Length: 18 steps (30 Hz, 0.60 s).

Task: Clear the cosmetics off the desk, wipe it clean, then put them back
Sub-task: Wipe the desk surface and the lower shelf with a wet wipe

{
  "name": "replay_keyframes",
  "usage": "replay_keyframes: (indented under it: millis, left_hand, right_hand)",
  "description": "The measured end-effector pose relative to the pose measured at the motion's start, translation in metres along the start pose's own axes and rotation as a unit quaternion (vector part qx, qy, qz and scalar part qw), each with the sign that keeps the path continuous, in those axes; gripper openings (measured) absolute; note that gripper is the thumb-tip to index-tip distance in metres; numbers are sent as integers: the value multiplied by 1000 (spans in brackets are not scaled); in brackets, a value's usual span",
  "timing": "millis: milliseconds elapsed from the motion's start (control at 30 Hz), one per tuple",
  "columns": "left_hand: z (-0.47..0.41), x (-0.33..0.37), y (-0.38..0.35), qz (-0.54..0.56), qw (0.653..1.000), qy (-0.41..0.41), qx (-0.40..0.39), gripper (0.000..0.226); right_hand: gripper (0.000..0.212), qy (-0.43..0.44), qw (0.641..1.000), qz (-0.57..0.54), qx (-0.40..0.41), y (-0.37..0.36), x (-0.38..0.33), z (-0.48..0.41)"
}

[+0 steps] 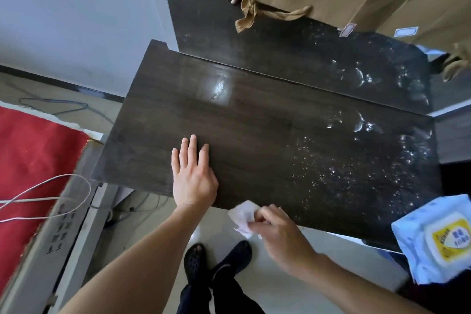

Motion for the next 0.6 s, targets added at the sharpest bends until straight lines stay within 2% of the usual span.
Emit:
replay_keyframes:
  millis: [67, 133, 200, 333, 467, 600]
  left_hand:
    - [0, -1, 0, 6, 1000, -1, -5, 50]
    - [1, -2, 0, 8, 1000, -3, -8, 49]
    - [1, -2, 1, 5, 1000, 2, -15, 46]
    - [9, 22, 5, 31, 998, 18, -55, 39]
    - [28, 57, -2, 47, 996, 17, -79, 35]
    - [33, 63, -16, 50, 997, 42, -39, 30]
  right_hand:
    - [31, -55, 997, -51, -9, 1, 3, 17]
    - [25, -129, 986, -106, 15, 15, 7, 27]
    - [23, -190, 969, -144, 62, 39, 16, 33]
    - [39, -294, 930, -125, 183, 100, 52, 35]
    - [25, -312, 912, -34, 264, 155, 96, 5]
    - [23, -268, 916, 32, 295, 186, 133, -51]
Point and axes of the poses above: each hand's wrist, its own z-axis away from the middle knuckle, its own y-axis out of the back of the hand, x = y × z, the point moved 3 cm from there along -z, towards the middle knuckle, and after that the axes turned 6 degrees about y, right-handed, at the moved point
